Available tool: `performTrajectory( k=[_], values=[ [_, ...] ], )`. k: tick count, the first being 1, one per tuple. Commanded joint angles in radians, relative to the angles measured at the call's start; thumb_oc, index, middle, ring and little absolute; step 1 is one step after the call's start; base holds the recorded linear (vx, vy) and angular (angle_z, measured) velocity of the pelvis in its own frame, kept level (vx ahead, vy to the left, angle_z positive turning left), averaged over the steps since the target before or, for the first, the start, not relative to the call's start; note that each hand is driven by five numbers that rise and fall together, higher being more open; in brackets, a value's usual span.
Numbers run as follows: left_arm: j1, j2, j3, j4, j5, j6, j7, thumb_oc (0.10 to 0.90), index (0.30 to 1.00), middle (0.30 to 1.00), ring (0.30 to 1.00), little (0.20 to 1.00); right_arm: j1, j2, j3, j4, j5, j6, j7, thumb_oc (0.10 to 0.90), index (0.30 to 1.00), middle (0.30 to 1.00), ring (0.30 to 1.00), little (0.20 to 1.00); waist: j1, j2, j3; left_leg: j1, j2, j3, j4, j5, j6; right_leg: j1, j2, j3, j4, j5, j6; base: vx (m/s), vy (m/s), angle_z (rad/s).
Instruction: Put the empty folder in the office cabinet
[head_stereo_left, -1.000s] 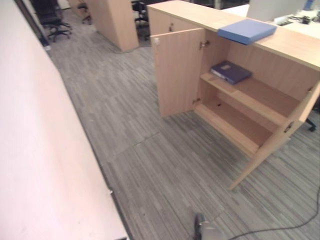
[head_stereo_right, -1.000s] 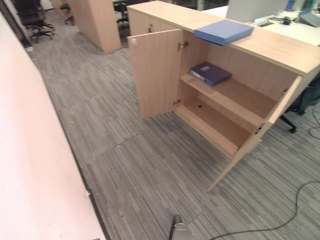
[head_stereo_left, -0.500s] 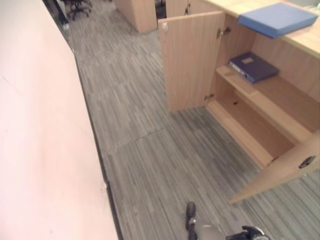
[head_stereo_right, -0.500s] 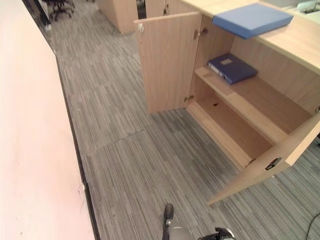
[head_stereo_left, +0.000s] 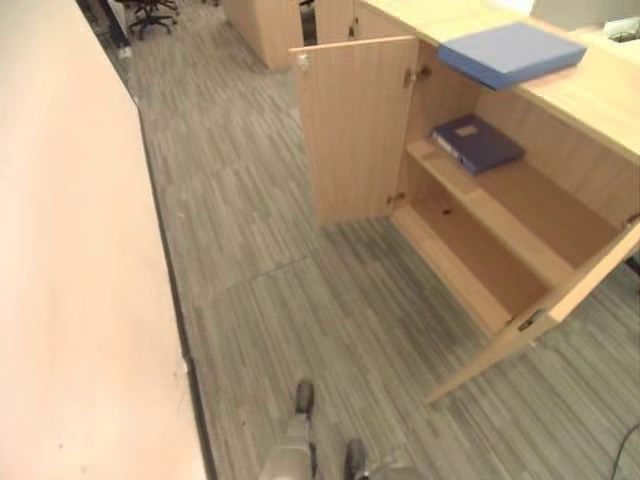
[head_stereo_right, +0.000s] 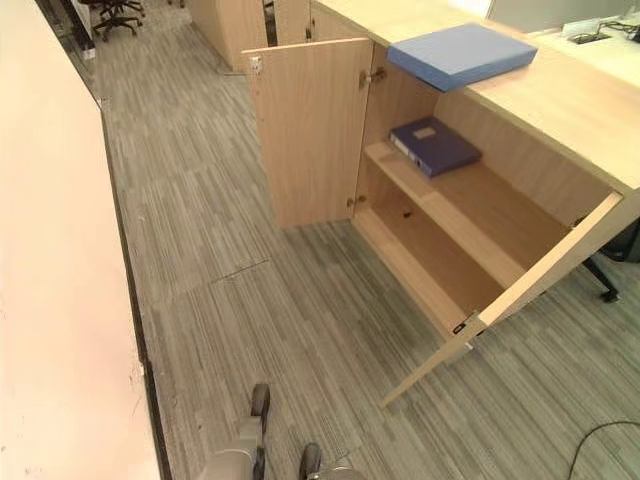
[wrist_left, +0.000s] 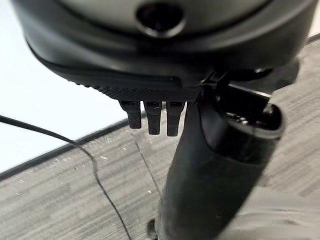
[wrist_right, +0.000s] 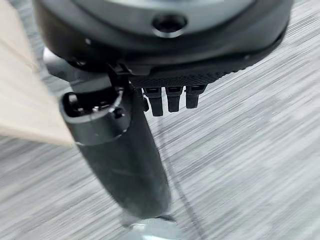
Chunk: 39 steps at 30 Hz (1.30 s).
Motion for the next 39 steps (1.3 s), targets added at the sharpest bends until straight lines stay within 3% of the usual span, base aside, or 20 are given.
performTrajectory(
  k=[1, 3, 6, 13, 15, 18, 21, 33, 37, 38, 39],
  values=[
    [0.022, -0.003, 0.014, 0.023, -0.008, -0.014, 0.008, 0.800, 0.900, 0.900, 0.900, 0.900, 0.056, -0.045, -0.024, 0.033, -0.036, 0.018, 0.003, 0.800, 0.900, 0.900, 0.900, 0.900, 0.024, -0.003, -0.028, 0.083, -0.070, -0.001, 0.006, -0.020, 0.062, 0.221, -0.078, 0.205, -0.213, 0.046, 0.153, 0.58, 0.260, 0.05],
    [0.026, -0.007, 0.021, 0.027, -0.005, -0.015, 0.004, 0.800, 0.900, 0.900, 0.900, 0.900, 0.059, -0.045, -0.035, 0.044, -0.049, 0.021, 0.011, 0.800, 0.900, 0.900, 0.900, 0.900, 0.029, 0.013, -0.054, 0.122, -0.060, -0.005, 0.006, 0.025, 0.051, 0.258, -0.088, 0.234, -0.238, 0.039, 0.161, 0.49, 0.282, -1.06],
    [0.021, 0.002, 0.023, 0.024, 0.002, -0.020, 0.000, 0.800, 0.900, 0.900, 0.900, 0.900, 0.053, -0.048, -0.043, 0.054, -0.056, 0.024, 0.027, 0.800, 0.900, 0.900, 0.900, 0.900, 0.042, 0.000, -0.093, 0.161, -0.067, 0.023, 0.006, 0.026, 0.067, 0.278, -0.137, 0.260, -0.263, 0.046, 0.191, 0.37, 0.223, -1.05],
    [-0.014, 0.041, 0.009, -0.022, 0.009, -0.028, 0.003, 0.800, 0.900, 0.900, 0.900, 0.900, 0.000, -0.062, -0.031, 0.063, -0.072, 0.039, 0.042, 0.800, 0.900, 0.900, 0.900, 0.900, 0.067, -0.041, -0.132, 0.156, -0.128, 0.074, 0.077, -0.051, 0.125, 0.249, -0.215, 0.269, -0.223, 0.108, 0.247, 0.27, 0.190, -0.34],
    [-0.023, 0.051, -0.003, -0.029, 0.023, -0.028, 0.003, 0.800, 0.900, 0.900, 0.900, 0.900, -0.038, -0.078, -0.023, 0.045, -0.076, 0.038, 0.037, 0.800, 0.900, 0.900, 0.900, 0.900, 0.079, -0.054, -0.140, 0.117, -0.164, 0.080, 0.150, -0.102, 0.151, 0.238, -0.247, 0.245, -0.213, 0.154, 0.266, 0.25, 0.179, 0.09],
    [-0.023, 0.052, -0.014, -0.025, 0.044, -0.026, 0.005, 0.800, 0.900, 0.900, 0.900, 0.900, -0.076, -0.078, -0.014, 0.011, -0.066, 0.033, 0.035, 0.800, 0.900, 0.900, 0.900, 0.900, 0.089, -0.054, -0.149, 0.101, -0.189, 0.085, 0.180, -0.134, 0.172, 0.223, -0.271, 0.226, -0.197, 0.199, 0.278, 0.21, 0.175, 0.15],
    [-0.019, 0.039, -0.019, -0.013, 0.055, -0.024, 0.007, 0.800, 0.900, 0.900, 0.900, 0.900, -0.081, -0.027, 0.009, -0.033, -0.060, 0.021, 0.029, 0.800, 0.900, 0.900, 0.900, 0.900, 0.089, -0.042, -0.154, 0.098, -0.211, 0.097, 0.190, -0.159, 0.190, 0.203, -0.289, 0.216, -0.175, 0.242, 0.285, 0.18, 0.177, 0.07],
    [-0.001, 0.027, -0.032, -0.023, 0.092, -0.017, 0.005, 0.800, 0.900, 0.900, 0.900, 0.900, -0.134, 0.043, 0.137, -0.163, -0.101, 0.012, 0.065, 0.800, 0.900, 0.900, 0.900, 0.900, 0.117, -0.005, -0.146, 0.102, -0.257, 0.102, 0.187, -0.198, 0.224, 0.156, -0.338, 0.131, -0.134, 0.353, 0.298, 0.10, 0.097, 0.03],
    [0.004, 0.030, -0.029, -0.034, 0.091, -0.016, 0.015, 0.800, 0.900, 0.900, 0.900, 0.900, -0.155, 0.045, 0.148, -0.182, -0.096, 0.006, 0.059, 0.800, 0.900, 0.900, 0.900, 0.900, 0.135, -0.001, -0.140, 0.109, -0.250, 0.117, 0.174, -0.203, 0.223, 0.155, -0.366, 0.047, -0.140, 0.363, 0.300, 0.03, 0.024, -0.20],
    [0.002, 0.032, -0.022, -0.035, 0.084, -0.015, 0.020, 0.800, 0.900, 0.900, 0.900, 0.900, -0.158, 0.043, 0.143, -0.174, -0.096, 0.007, 0.055, 0.800, 0.900, 0.900, 0.900, 0.900, 0.145, -0.002, -0.135, 0.105, -0.237, 0.134, 0.176, -0.207, 0.220, 0.167, -0.382, -0.014, -0.149, 0.353, 0.294, 0.00, -0.012, -0.31],
    [0.002, 0.032, -0.022, -0.035, 0.083, -0.015, 0.020, 0.800, 0.900, 0.900, 0.900, 0.900, -0.158, 0.043, 0.143, -0.174, -0.096, 0.007, 0.055, 0.800, 0.900, 0.900, 0.900, 0.900, 0.145, -0.002, -0.135, 0.105, -0.237, 0.134, 0.176, -0.207, 0.220, 0.168, -0.382, -0.014, -0.149, 0.353, 0.294, -0.01, -0.022, -0.32]
  ],
)
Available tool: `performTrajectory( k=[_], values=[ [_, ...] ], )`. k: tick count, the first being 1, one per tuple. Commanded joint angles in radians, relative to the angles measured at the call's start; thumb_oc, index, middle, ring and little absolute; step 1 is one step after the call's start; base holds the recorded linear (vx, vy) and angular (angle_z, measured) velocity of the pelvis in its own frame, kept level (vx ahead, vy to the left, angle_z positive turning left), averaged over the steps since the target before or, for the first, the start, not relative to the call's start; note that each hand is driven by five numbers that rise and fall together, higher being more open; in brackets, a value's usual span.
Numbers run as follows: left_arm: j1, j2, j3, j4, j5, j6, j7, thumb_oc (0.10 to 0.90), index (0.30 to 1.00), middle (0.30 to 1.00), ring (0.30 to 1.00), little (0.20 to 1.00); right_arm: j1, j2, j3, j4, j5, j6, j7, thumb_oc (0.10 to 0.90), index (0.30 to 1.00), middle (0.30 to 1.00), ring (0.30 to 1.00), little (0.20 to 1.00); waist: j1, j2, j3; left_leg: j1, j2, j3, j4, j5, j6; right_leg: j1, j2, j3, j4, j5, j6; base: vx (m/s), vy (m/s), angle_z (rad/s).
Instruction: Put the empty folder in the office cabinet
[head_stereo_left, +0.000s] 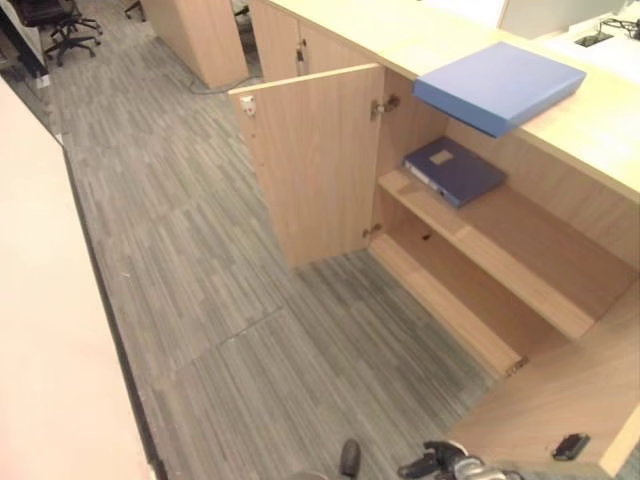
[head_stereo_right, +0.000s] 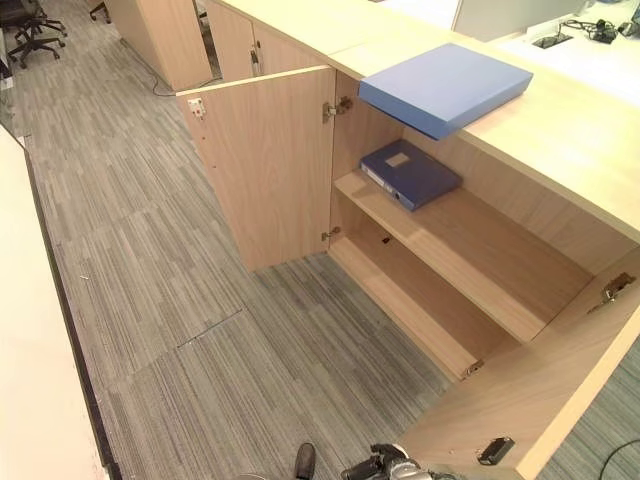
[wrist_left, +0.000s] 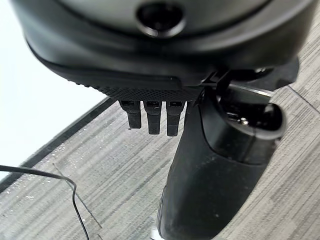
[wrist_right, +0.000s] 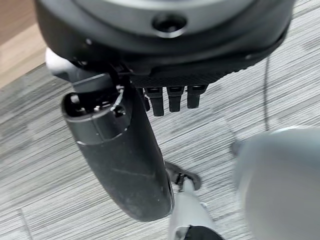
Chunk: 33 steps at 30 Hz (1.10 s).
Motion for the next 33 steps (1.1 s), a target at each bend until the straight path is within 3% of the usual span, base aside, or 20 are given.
performTrajectory(
  k=[1, 2, 3, 4, 8, 11, 13, 14, 16, 17, 18, 20, 23, 25, 27, 29, 30, 31, 32, 33],
  values=[
    [-0.024, 0.013, 0.035, 0.006, 0.023, -0.006, 0.037, 0.800, 0.900, 0.900, 0.900, 0.900, -0.009, -0.067, -0.011, -0.043, -0.018, -0.005, -0.016, 0.800, 0.900, 0.900, 0.900, 0.900, 0.029, 0.004, 0.051, -0.061, 0.074, 0.024, 0.101, -0.105, -0.127, 0.053, -0.071, -0.075, -0.208, 0.440, 0.053, 0.00, -0.031, -0.32],
    [-0.024, 0.013, 0.037, 0.008, 0.022, -0.006, 0.040, 0.800, 0.900, 0.900, 0.900, 0.900, -0.007, -0.068, -0.014, -0.039, -0.018, -0.006, -0.019, 0.800, 0.900, 0.900, 0.900, 0.900, 0.031, -0.002, 0.049, -0.061, 0.077, 0.033, 0.098, -0.105, -0.130, 0.061, -0.061, -0.084, -0.233, 0.419, 0.054, -0.02, -0.118, -0.48],
    [-0.033, 0.018, 0.040, 0.010, 0.018, -0.007, 0.049, 0.800, 0.900, 0.900, 0.900, 0.900, -0.005, -0.070, -0.020, -0.033, -0.006, -0.009, -0.030, 0.800, 0.900, 0.900, 0.900, 0.900, 0.023, -0.012, 0.052, -0.064, 0.096, 0.044, 0.087, -0.092, -0.142, 0.043, 0.008, -0.053, -0.287, 0.285, 0.033, -0.11, -0.223, -0.69],
    [-0.041, 0.024, 0.034, 0.004, -0.002, -0.008, 0.051, 0.800, 0.900, 0.900, 0.900, 0.900, -0.003, -0.079, -0.017, -0.027, 0.021, -0.014, -0.042, 0.800, 0.900, 0.900, 0.900, 0.900, -0.025, -0.007, 0.101, -0.012, 0.114, 0.038, 0.058, -0.073, -0.149, -0.084, 0.120, 0.064, -0.257, 0.223, -0.008, -0.11, -0.208, -0.54],
    [-0.037, 0.016, 0.039, 0.009, -0.003, -0.008, 0.051, 0.800, 0.900, 0.900, 0.900, 0.900, 0.016, -0.086, -0.029, -0.007, 0.030, -0.012, -0.049, 0.800, 0.900, 0.900, 0.900, 0.900, -0.037, -0.003, 0.125, 0.054, 0.124, 0.023, 0.050, -0.068, -0.164, -0.043, 0.139, 0.017, -0.259, 0.209, -0.026, -0.08, -0.165, -0.04],
    [-0.027, 0.004, 0.049, 0.026, -0.016, -0.004, 0.040, 0.800, 0.900, 0.900, 0.900, 0.900, 0.061, -0.084, -0.079, 0.027, 0.090, -0.018, -0.054, 0.800, 0.900, 0.900, 0.900, 0.900, -0.052, -0.013, 0.139, 0.036, 0.135, 0.007, 0.145, -0.074, -0.201, 0.004, 0.166, 0.007, -0.282, 0.190, -0.057, -0.20, -0.277, 0.38],
    [-0.026, -0.002, 0.055, 0.026, -0.029, -0.005, 0.036, 0.800, 0.900, 0.900, 0.900, 0.900, 0.068, -0.090, -0.085, 0.031, 0.108, -0.023, -0.053, 0.800, 0.900, 0.900, 0.900, 0.900, -0.047, -0.012, 0.152, 0.014, 0.129, -0.029, 0.240, -0.104, -0.212, -0.001, 0.168, 0.018, -0.258, 0.179, -0.073, -0.16, -0.085, 0.24],
    [-0.024, -0.010, 0.060, 0.031, -0.043, -0.006, 0.039, 0.800, 0.900, 0.900, 0.900, 0.900, 0.067, -0.094, -0.087, 0.034, 0.116, -0.026, -0.056, 0.800, 0.900, 0.900, 0.900, 0.900, -0.040, -0.012, 0.158, 0.015, 0.113, -0.099, 0.298, -0.119, -0.215, -0.009, 0.166, 0.038, -0.230, 0.173, -0.082, -0.06, 0.013, -0.17],
    [-0.014, -0.022, 0.070, 0.044, -0.059, -0.013, 0.047, 0.800, 0.900, 0.900, 0.900, 0.900, 0.075, -0.097, -0.100, 0.037, 0.121, -0.027, -0.054, 0.800, 0.900, 0.900, 0.900, 0.900, -0.050, -0.017, 0.141, 0.051, 0.196, -0.143, 0.227, -0.083, -0.221, -0.016, 0.150, 0.063, -0.212, 0.154, -0.074, 0.03, 0.127, -0.44],
    [-0.008, -0.022, 0.079, 0.051, -0.072, -0.020, 0.056, 0.800, 0.900, 0.900, 0.900, 0.900, 0.076, -0.107, -0.112, 0.038, 0.122, -0.029, -0.057, 0.800, 0.900, 0.900, 0.900, 0.900, -0.059, -0.002, 0.124, 0.057, 0.333, -0.209, 0.056, 0.042, -0.240, -0.046, 0.138, 0.103, -0.167, 0.119, -0.063, 0.14, 0.410, -0.33],
    [-0.009, -0.019, 0.083, 0.047, -0.083, -0.031, 0.069, 0.800, 0.900, 0.900, 0.900, 0.900, 0.077, -0.123, -0.130, 0.038, 0.118, -0.031, -0.059, 0.800, 0.900, 0.900, 0.900, 0.900, -0.065, 0.018, 0.122, 0.075, 0.423, -0.226, -0.049, 0.133, -0.277, -0.076, 0.113, 0.152, -0.101, 0.094, -0.050, 0.16, 0.527, -0.22],
    [-0.001, -0.013, 0.086, 0.031, -0.078, -0.040, 0.085, 0.800, 0.900, 0.900, 0.900, 0.900, 0.086, -0.154, -0.171, 0.053, 0.112, -0.027, -0.065, 0.800, 0.900, 0.900, 0.900, 0.900, -0.073, 0.050, 0.108, 0.090, 0.487, -0.271, -0.063, 0.221, -0.321, -0.111, 0.056, 0.226, -0.014, 0.070, -0.012, 0.23, 0.709, -0.89],
    [0.000, -0.004, 0.091, 0.028, -0.066, -0.042, 0.084, 0.800, 0.900, 0.900, 0.900, 0.900, 0.091, -0.168, -0.191, 0.066, 0.104, -0.023, -0.061, 0.800, 0.900, 0.900, 0.900, 0.900, -0.073, 0.062, 0.094, 0.109, 0.470, -0.304, -0.014, 0.188, -0.333, -0.111, 0.022, 0.271, -0.013, 0.088, 0.014, 0.18, 0.504, -1.05],
    [-0.014, 0.014, 0.075, 0.025, -0.028, -0.038, 0.078, 0.800, 0.900, 0.900, 0.900, 0.900, 0.124, -0.195, -0.248, 0.097, 0.082, -0.005, -0.054, 0.800, 0.900, 0.900, 0.900, 0.900, -0.101, 0.060, 0.087, 0.113, 0.407, -0.243, 0.069, 0.011, -0.335, -0.060, -0.071, 0.258, -0.105, 0.165, 0.071, 0.18, 0.663, -0.62],
    [-0.026, 0.043, 0.057, 0.003, 0.000, -0.039, 0.072, 0.800, 0.900, 0.900, 0.900, 0.900, 0.150, -0.217, -0.273, 0.128, 0.060, 0.013, -0.055, 0.800, 0.900, 0.900, 0.900, 0.900, -0.115, 0.050, 0.097, 0.112, 0.345, -0.215, 0.118, -0.092, -0.310, -0.076, -0.141, 0.282, -0.159, 0.328, 0.089, 0.04, 0.581, -0.14],
    [-0.045, 0.076, 0.053, -0.016, 0.006, -0.046, 0.078, 0.800, 0.900, 0.900, 0.900, 0.900, 0.165, -0.238, -0.279, 0.164, 0.028, 0.025, -0.057, 0.800, 0.900, 0.900, 0.900, 0.900, -0.113, 0.040, 0.119, 0.103, 0.291, -0.182, 0.146, -0.145, -0.278, -0.123, -0.196, 0.278, -0.214, 0.539, 0.084, -0.17, 0.704, -0.67],
    [-0.062, 0.121, 0.082, -0.031, -0.001, -0.045, 0.086, 0.800, 0.900, 0.900, 0.900, 0.900, 0.138, -0.265, -0.268, 0.179, -0.005, 0.023, -0.074, 0.800, 0.900, 0.900, 0.900, 0.900, -0.087, 0.065, 0.161, 0.104, 0.263, -0.098, 0.131, -0.164, -0.242, -0.180, -0.227, 0.031, -0.246, 0.541, 0.071, -0.23, 0.683, -1.92],
    [-0.062, 0.121, 0.082, -0.031, -0.001, -0.045, 0.086, 0.800, 0.900, 0.900, 0.900, 0.900, 0.137, -0.265, -0.268, 0.179, -0.005, 0.023, -0.074, 0.800, 0.900, 0.900, 0.900, 0.900, -0.089, 0.064, 0.160, 0.101, 0.260, -0.099, 0.131, -0.163, -0.242, -0.181, -0.229, 0.030, -0.247, 0.543, 0.071, -0.23, 0.767, -1.87],
    [-0.050, 0.131, 0.098, -0.033, 0.009, -0.038, 0.087, 0.800, 0.900, 0.900, 0.900, 0.900, 0.124, -0.266, -0.263, 0.182, -0.001, 0.019, -0.068, 0.800, 0.900, 0.900, 0.900, 0.900, -0.088, 0.074, 0.161, 0.117, 0.251, -0.049, 0.101, -0.148, -0.221, -0.165, -0.160, -0.029, -0.191, 0.411, 0.040, -0.06, 0.400, -1.60],
    [-0.048, 0.135, 0.103, -0.032, 0.013, -0.037, 0.083, 0.800, 0.900, 0.900, 0.900, 0.900, 0.125, -0.264, -0.259, 0.178, 0.001, 0.015, -0.063, 0.800, 0.900, 0.900, 0.900, 0.900, -0.088, 0.074, 0.161, 0.123, 0.250, -0.033, 0.085, -0.137, -0.212, -0.169, -0.105, -0.012, -0.150, 0.344, 0.023, -0.06, 0.398, -0.72]
  ],
)
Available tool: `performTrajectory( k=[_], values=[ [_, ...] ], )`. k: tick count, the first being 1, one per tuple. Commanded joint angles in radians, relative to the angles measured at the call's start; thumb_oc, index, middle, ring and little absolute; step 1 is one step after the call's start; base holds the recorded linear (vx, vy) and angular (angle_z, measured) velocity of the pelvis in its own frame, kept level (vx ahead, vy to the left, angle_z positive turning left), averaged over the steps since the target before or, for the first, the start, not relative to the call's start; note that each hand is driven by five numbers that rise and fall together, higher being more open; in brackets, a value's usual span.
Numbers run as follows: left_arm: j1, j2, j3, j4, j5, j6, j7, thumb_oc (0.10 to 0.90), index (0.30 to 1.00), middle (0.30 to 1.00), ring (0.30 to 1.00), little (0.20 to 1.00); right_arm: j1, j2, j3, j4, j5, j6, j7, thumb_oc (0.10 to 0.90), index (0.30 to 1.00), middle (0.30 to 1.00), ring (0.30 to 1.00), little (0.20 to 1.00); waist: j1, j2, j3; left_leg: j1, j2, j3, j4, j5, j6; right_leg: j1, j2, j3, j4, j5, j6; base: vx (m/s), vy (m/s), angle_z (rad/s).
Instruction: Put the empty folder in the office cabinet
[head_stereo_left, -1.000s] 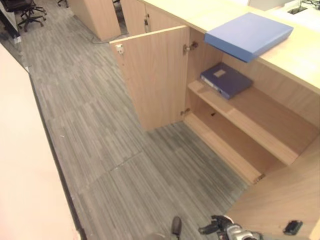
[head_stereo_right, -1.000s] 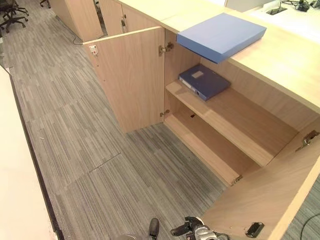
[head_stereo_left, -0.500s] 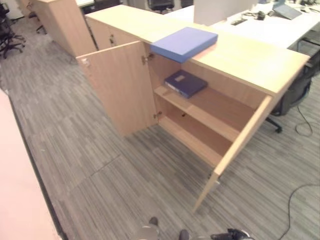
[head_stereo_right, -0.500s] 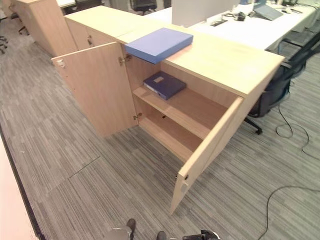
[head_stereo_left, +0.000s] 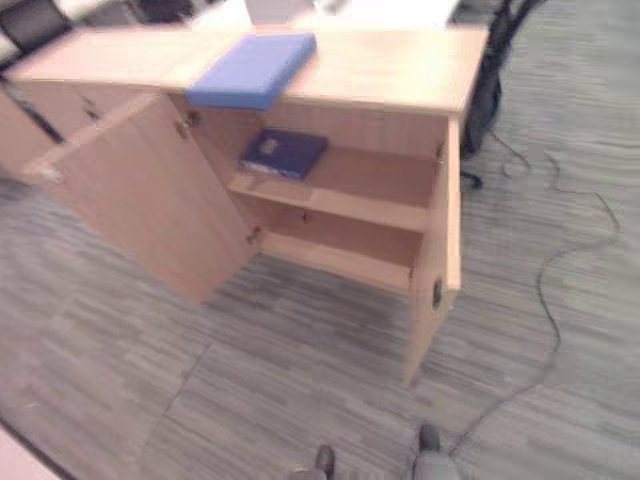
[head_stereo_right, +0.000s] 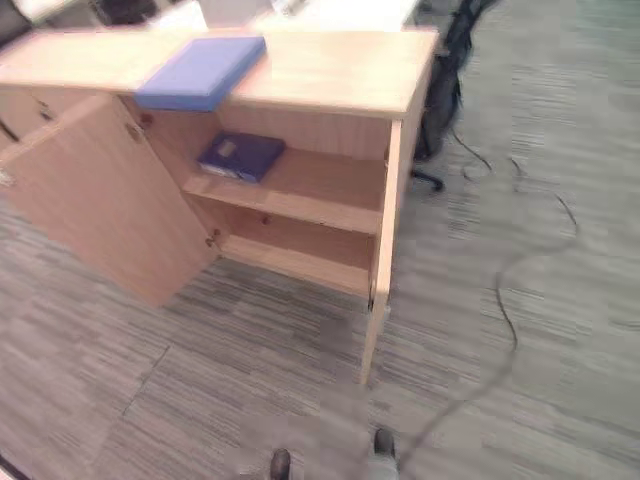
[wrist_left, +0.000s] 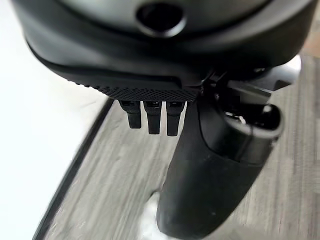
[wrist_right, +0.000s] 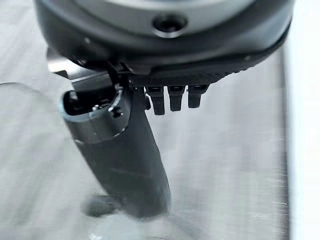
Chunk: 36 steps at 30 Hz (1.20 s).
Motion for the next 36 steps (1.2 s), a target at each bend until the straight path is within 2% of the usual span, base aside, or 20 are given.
performTrajectory(
  k=[1, 4, 6, 8, 9, 14, 18, 19, 21, 22, 24, 25, 27, 28, 29, 31, 32, 33, 34, 36],
  values=[
    [0.005, 0.116, 0.050, -0.006, 0.023, -0.018, 0.017, 0.800, 0.900, 0.900, 0.900, 0.900, -0.036, -0.008, 0.053, 0.012, -0.010, -0.014, -0.004, 0.800, 0.900, 0.900, 0.900, 0.900, 0.002, 0.005, 0.012, -0.024, 0.051, -0.004, 0.018, -0.035, -0.039, 0.116, -0.013, 0.000, -0.001, -0.016, 0.092, -0.05, 0.209, -0.87],
    [0.009, 0.120, 0.063, 0.012, 0.016, -0.012, 0.004, 0.800, 0.900, 0.900, 0.900, 0.900, -0.036, 0.013, 0.090, 0.000, 0.015, -0.025, 0.005, 0.800, 0.900, 0.900, 0.900, 0.900, -0.004, -0.017, 0.015, 0.009, 0.021, 0.032, -0.059, -0.002, -0.026, 0.109, 0.186, 0.014, 0.049, -0.133, 0.048, -0.05, 0.144, -0.88],
    [0.019, 0.118, 0.087, 0.018, -0.009, -0.015, -0.001, 0.800, 0.900, 0.900, 0.900, 0.900, -0.042, 0.041, 0.131, -0.038, 0.026, -0.038, 0.009, 0.800, 0.900, 0.900, 0.900, 0.900, 0.009, -0.048, 0.017, 0.018, -0.009, 0.054, -0.086, 0.002, -0.031, 0.134, 0.252, -0.026, -0.037, -0.137, 0.032, -0.05, 0.037, -0.36],
    [0.022, 0.109, 0.094, 0.020, -0.007, -0.013, -0.006, 0.800, 0.900, 0.900, 0.900, 0.900, -0.043, 0.057, 0.150, -0.047, 0.022, -0.034, 0.018, 0.800, 0.900, 0.900, 0.900, 0.900, 0.014, -0.061, 0.007, 0.022, -0.018, 0.062, -0.094, 0.005, -0.032, 0.149, 0.260, -0.046, -0.085, -0.137, 0.022, 0.04, -0.050, -0.62],
    [0.015, 0.053, 0.090, 0.009, -0.022, -0.026, -0.009, 0.800, 0.900, 0.900, 0.900, 0.900, -0.033, 0.095, 0.175, -0.065, 0.050, -0.055, 0.029, 0.800, 0.900, 0.900, 0.900, 0.900, 0.009, -0.092, -0.015, 0.054, -0.037, 0.071, -0.111, -0.002, -0.023, 0.198, 0.297, 0.051, -0.186, -0.092, 0.032, 0.12, -0.111, -0.41],
    [0.020, 0.000, 0.036, 0.009, -0.006, -0.022, -0.026, 0.800, 0.900, 0.900, 0.900, 0.900, -0.026, 0.108, 0.176, -0.113, 0.089, -0.070, 0.025, 0.800, 0.900, 0.900, 0.900, 0.900, -0.004, -0.091, -0.045, 0.099, -0.033, 0.050, -0.100, -0.020, -0.026, 0.259, 0.301, 0.049, -0.199, -0.099, 0.024, 0.12, -0.082, 0.07],
    [0.004, -0.003, 0.043, -0.010, -0.039, -0.030, -0.021, 0.800, 0.900, 0.900, 0.900, 0.900, -0.033, 0.098, 0.185, -0.109, 0.077, -0.069, 0.019, 0.800, 0.900, 0.900, 0.900, 0.900, 0.004, -0.106, -0.006, 0.008, -0.033, 0.044, 0.131, -0.079, -0.058, 0.244, 0.267, 0.034, -0.132, -0.129, 0.005, -0.05, -0.008, 0.16],
    [0.003, -0.006, 0.045, -0.012, -0.045, -0.035, -0.017, 0.800, 0.900, 0.900, 0.900, 0.900, -0.034, 0.095, 0.186, -0.105, 0.069, -0.066, 0.016, 0.800, 0.900, 0.900, 0.900, 0.900, 0.004, -0.107, -0.002, 0.002, -0.011, 0.056, 0.145, -0.076, -0.062, 0.245, 0.256, 0.028, -0.124, -0.136, 0.005, 0.00, 0.164, 0.15],
    [0.009, -0.012, 0.049, -0.010, -0.048, -0.038, -0.008, 0.800, 0.900, 0.900, 0.900, 0.900, -0.026, 0.081, 0.174, -0.101, 0.053, -0.060, 0.023, 0.800, 0.900, 0.900, 0.900, 0.900, -0.005, -0.102, -0.022, 0.039, 0.120, 0.083, 0.023, 0.020, -0.073, 0.237, 0.210, 0.006, -0.092, -0.164, 0.018, 0.05, 0.271, 0.28],
    [0.005, -0.010, 0.045, -0.011, -0.051, -0.043, 0.000, 0.800, 0.900, 0.900, 0.900, 0.900, -0.021, 0.072, 0.160, -0.108, 0.050, -0.059, 0.021, 0.800, 0.900, 0.900, 0.900, 0.900, -0.017, -0.086, -0.031, 0.050, 0.205, 0.101, -0.091, 0.117, -0.099, 0.218, 0.184, -0.006, -0.060, -0.184, 0.025, 0.03, 0.344, 0.58],
    [-0.001, -0.005, 0.039, -0.027, -0.061, -0.050, 0.012, 0.800, 0.900, 0.900, 0.900, 0.900, -0.020, 0.052, 0.144, -0.117, 0.043, -0.060, 0.020, 0.800, 0.900, 0.900, 0.900, 0.900, -0.031, -0.056, -0.034, 0.045, 0.298, 0.104, -0.135, 0.212, -0.134, 0.180, 0.135, -0.006, 0.007, -0.197, 0.041, 0.04, 0.605, 0.53],
    [0.001, -0.004, 0.036, -0.039, -0.058, -0.056, 0.016, 0.800, 0.900, 0.900, 0.900, 0.900, -0.012, 0.048, 0.152, -0.110, 0.005, -0.054, 0.022, 0.800, 0.900, 0.900, 0.900, 0.900, -0.027, -0.028, -0.044, 0.054, 0.317, 0.051, -0.135, 0.260, -0.170, 0.166, 0.113, -0.003, 0.030, -0.186, 0.061, 0.11, 0.889, 0.36],
    [-0.003, -0.004, 0.024, -0.024, -0.037, -0.051, 0.011, 0.800, 0.900, 0.900, 0.900, 0.900, -0.006, 0.044, 0.157, -0.075, -0.062, -0.038, 0.018, 0.800, 0.900, 0.900, 0.900, 0.900, -0.028, -0.007, -0.063, 0.075, 0.279, 0.023, -0.135, 0.190, -0.182, 0.197, 0.065, -0.014, -0.007, -0.145, 0.103, 0.16, 0.880, 0.12],
    [-0.009, 0.010, 0.008, -0.010, -0.012, -0.044, 0.008, 0.800, 0.900, 0.900, 0.900, 0.900, -0.015, 0.042, 0.136, -0.084, -0.051, -0.033, 0.013, 0.800, 0.900, 0.900, 0.900, 0.900, -0.027, -0.023, -0.066, 0.058, 0.207, 0.058, -0.061, 0.057, -0.160, 0.237, -0.017, -0.021, -0.102, -0.046, 0.141, 0.09, 1.018, 0.09],
    [-0.023, 0.026, 0.005, -0.011, 0.004, -0.042, 0.011, 0.800, 0.900, 0.900, 0.900, 0.900, -0.025, 0.051, 0.133, -0.111, -0.031, -0.037, 0.012, 0.800, 0.900, 0.900, 0.900, 0.900, -0.020, -0.042, -0.057, 0.035, 0.133, 0.056, -0.019, -0.006, -0.126, 0.228, -0.080, -0.020, -0.154, 0.081, 0.164, 0.02, 1.028, 0.13],
    [-0.031, 0.055, 0.026, -0.007, 0.006, -0.039, 0.006, 0.800, 0.900, 0.900, 0.900, 0.900, -0.055, 0.062, 0.165, -0.169, -0.032, -0.042, 0.024, 0.800, 0.900, 0.900, 0.900, 0.900, -0.007, -0.047, -0.033, 0.018, 0.043, 0.102, -0.005, -0.061, -0.062, 0.164, -0.157, -0.093, -0.159, 0.200, 0.167, -0.13, 0.888, -0.04],
    [-0.029, 0.063, 0.032, -0.003, 0.008, -0.036, 0.007, 0.800, 0.900, 0.900, 0.900, 0.900, -0.059, 0.064, 0.172, -0.172, -0.033, -0.044, 0.025, 0.800, 0.900, 0.900, 0.900, 0.900, -0.002, -0.035, -0.028, 0.026, 0.046, 0.112, -0.004, -0.076, -0.058, 0.168, -0.150, -0.125, -0.142, 0.168, 0.165, -0.10, 0.863, -0.50],
    [-0.024, 0.070, 0.037, 0.000, 0.023, -0.029, 0.007, 0.800, 0.900, 0.900, 0.900, 0.900, -0.068, 0.072, 0.191, -0.173, -0.027, -0.050, 0.033, 0.800, 0.900, 0.900, 0.900, 0.900, -0.017, -0.033, -0.023, 0.019, 0.024, 0.111, -0.004, -0.061, -0.034, 0.154, -0.097, -0.072, -0.077, 0.090, 0.117, 0.00, 0.363, -0.58],
    [-0.024, 0.071, 0.037, 0.000, 0.023, -0.029, 0.007, 0.800, 0.900, 0.900, 0.900, 0.900, -0.068, 0.072, 0.191, -0.173, -0.027, -0.050, 0.033, 0.800, 0.900, 0.900, 0.900, 0.900, -0.016, -0.034, -0.025, 0.017, 0.023, 0.111, -0.004, -0.060, -0.033, 0.151, -0.098, -0.071, -0.076, 0.090, 0.117, 0.01, 0.348, -0.60],
    [-0.017, 0.075, 0.039, -0.004, 0.028, -0.026, -0.001, 0.800, 0.900, 0.900, 0.900, 0.900, -0.068, 0.085, 0.208, -0.171, -0.020, -0.051, 0.041, 0.800, 0.900, 0.900, 0.900, 0.900, -0.027, -0.032, -0.015, 0.035, 0.007, 0.094, -0.022, -0.044, -0.020, 0.133, 0.031, 0.033, -0.020, -0.018, 0.083, 0.06, 0.203, -0.06]
  ],
)
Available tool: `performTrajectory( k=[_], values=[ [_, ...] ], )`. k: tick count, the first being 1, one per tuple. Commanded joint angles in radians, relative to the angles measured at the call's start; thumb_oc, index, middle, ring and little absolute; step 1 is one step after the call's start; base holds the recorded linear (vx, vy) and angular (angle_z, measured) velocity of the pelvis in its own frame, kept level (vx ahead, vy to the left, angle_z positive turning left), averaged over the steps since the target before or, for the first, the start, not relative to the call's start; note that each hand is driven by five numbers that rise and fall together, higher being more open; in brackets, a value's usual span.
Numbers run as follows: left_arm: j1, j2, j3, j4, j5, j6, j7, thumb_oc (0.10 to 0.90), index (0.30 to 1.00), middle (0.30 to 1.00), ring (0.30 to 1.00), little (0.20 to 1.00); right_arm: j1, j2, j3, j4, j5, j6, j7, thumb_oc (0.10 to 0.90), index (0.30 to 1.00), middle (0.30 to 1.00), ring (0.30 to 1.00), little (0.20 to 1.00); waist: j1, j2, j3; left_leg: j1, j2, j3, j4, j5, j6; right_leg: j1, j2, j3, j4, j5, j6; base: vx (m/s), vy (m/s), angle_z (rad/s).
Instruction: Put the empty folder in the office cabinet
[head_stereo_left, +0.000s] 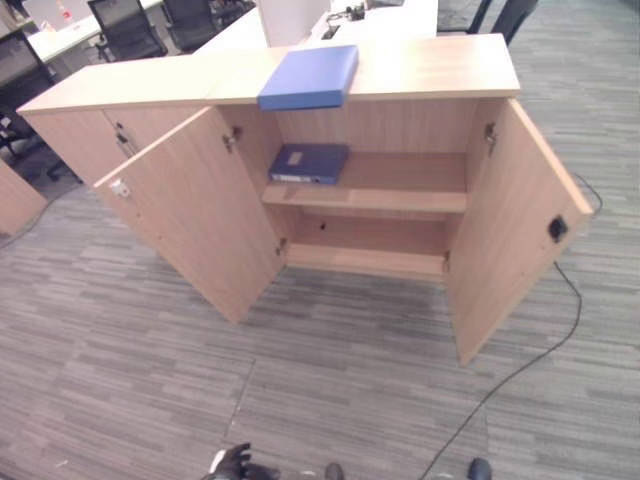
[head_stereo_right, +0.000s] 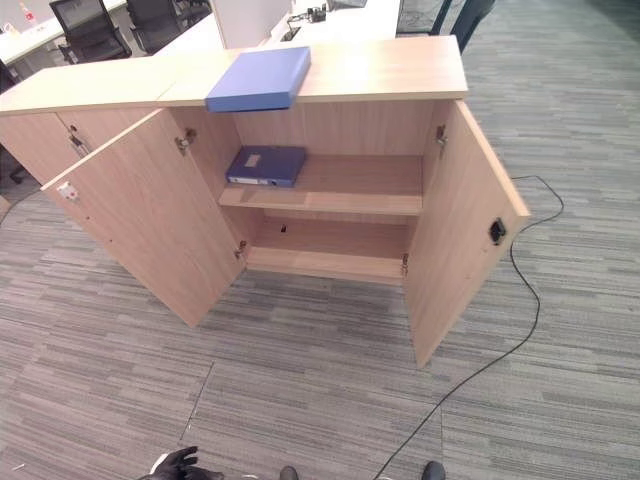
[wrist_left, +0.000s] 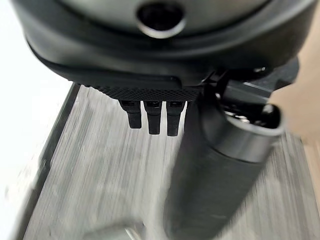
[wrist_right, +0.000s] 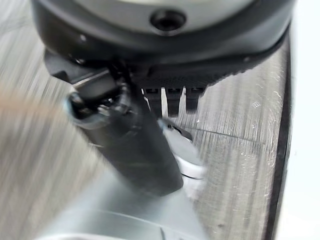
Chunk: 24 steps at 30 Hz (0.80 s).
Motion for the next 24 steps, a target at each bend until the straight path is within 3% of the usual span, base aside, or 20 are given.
performTrajectory(
  k=[1, 3, 4, 9, 15, 24],
  values=[
    [0.004, 0.065, 0.020, -0.014, 0.040, -0.009, -0.001, 0.800, 0.900, 0.900, 0.900, 0.900, -0.086, 0.037, 0.034, 0.044, 0.031, -0.018, 0.016, 0.800, 0.900, 0.900, 0.900, 0.900, -0.004, -0.031, 0.030, 0.106, 0.071, -0.100, -0.223, 0.082, -0.050, 0.123, 0.189, 0.069, -0.061, -0.147, 0.018, 0.08, 0.153, 0.09],
    [0.006, 0.064, 0.021, -0.006, 0.029, -0.008, -0.008, 0.800, 0.900, 0.900, 0.900, 0.900, -0.092, 0.042, 0.050, 0.050, 0.043, -0.025, 0.021, 0.800, 0.900, 0.900, 0.900, 0.900, -0.006, -0.036, 0.031, 0.119, 0.053, -0.105, -0.255, 0.090, -0.046, 0.104, 0.281, 0.057, -0.047, -0.195, -0.011, 0.06, 0.095, 0.17],
    [0.000, 0.063, 0.025, -0.009, 0.015, -0.005, -0.014, 0.800, 0.900, 0.900, 0.900, 0.900, -0.093, 0.051, 0.073, 0.054, 0.048, -0.029, 0.023, 0.800, 0.900, 0.900, 0.900, 0.900, -0.017, -0.055, 0.046, 0.125, 0.025, -0.123, -0.266, 0.094, -0.045, 0.074, 0.382, 0.097, -0.081, -0.197, -0.018, 0.03, 0.039, 0.13],
    [0.004, 0.044, 0.016, -0.012, 0.026, -0.013, -0.020, 0.800, 0.900, 0.900, 0.900, 0.900, -0.076, 0.050, 0.076, 0.077, 0.053, -0.027, 0.024, 0.800, 0.900, 0.900, 0.900, 0.900, -0.017, -0.079, 0.038, 0.146, -0.016, -0.166, -0.267, 0.088, -0.037, 0.131, 0.433, 0.178, -0.171, -0.182, -0.038, 0.12, -0.015, 0.25],
    [0.022, 0.012, 0.004, -0.005, 0.039, -0.003, -0.027, 0.800, 0.900, 0.900, 0.900, 0.900, -0.060, 0.052, 0.069, 0.088, 0.051, -0.024, 0.020, 0.800, 0.900, 0.900, 0.900, 0.900, -0.015, -0.092, 0.001, 0.181, -0.007, -0.187, -0.297, 0.085, -0.041, 0.200, 0.442, 0.165, -0.262, -0.158, -0.034, 0.18, -0.093, 0.23],
    [0.018, 0.004, -0.009, -0.025, 0.027, -0.004, -0.023, 0.800, 0.900, 0.900, 0.900, 0.900, -0.058, 0.050, 0.070, 0.070, 0.055, -0.026, 0.016, 0.800, 0.900, 0.900, 0.900, 0.900, -0.021, -0.096, 0.000, 0.186, 0.011, -0.204, -0.320, 0.099, -0.060, 0.207, 0.445, 0.143, -0.270, -0.171, -0.039, 0.08, -0.073, 0.17]
  ],
)
